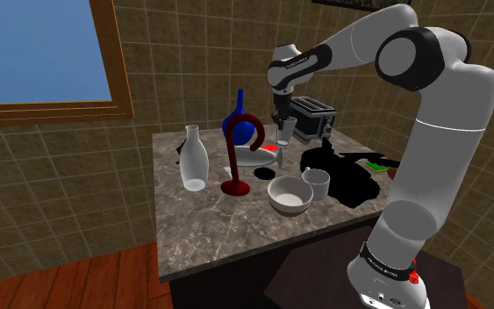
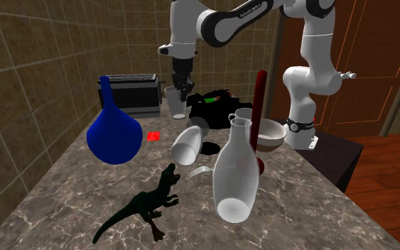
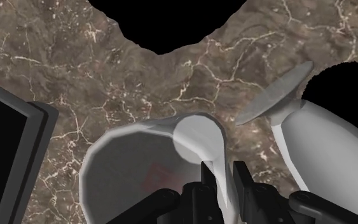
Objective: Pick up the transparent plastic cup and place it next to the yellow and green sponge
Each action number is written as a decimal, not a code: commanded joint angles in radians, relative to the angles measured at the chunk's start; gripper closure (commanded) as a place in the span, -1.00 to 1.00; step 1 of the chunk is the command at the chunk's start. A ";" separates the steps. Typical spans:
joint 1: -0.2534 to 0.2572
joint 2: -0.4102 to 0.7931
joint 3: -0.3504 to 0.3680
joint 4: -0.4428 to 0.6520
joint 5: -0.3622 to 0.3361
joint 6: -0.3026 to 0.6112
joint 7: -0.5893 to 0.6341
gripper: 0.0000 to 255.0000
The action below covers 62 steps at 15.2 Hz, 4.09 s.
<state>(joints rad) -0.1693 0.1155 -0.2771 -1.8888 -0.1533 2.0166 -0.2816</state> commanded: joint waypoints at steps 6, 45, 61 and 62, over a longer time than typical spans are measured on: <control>0.003 -0.022 0.001 0.069 -0.001 -0.090 -0.008 1.00; -0.326 0.093 -0.244 0.365 0.123 -0.203 -0.617 1.00; -0.504 0.277 -0.279 0.485 0.250 -0.144 -0.824 1.00; -0.502 0.277 -0.278 0.471 0.249 -0.130 -0.823 1.00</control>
<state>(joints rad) -0.6726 0.3921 -0.5559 -1.4050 0.0960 1.8722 -1.1055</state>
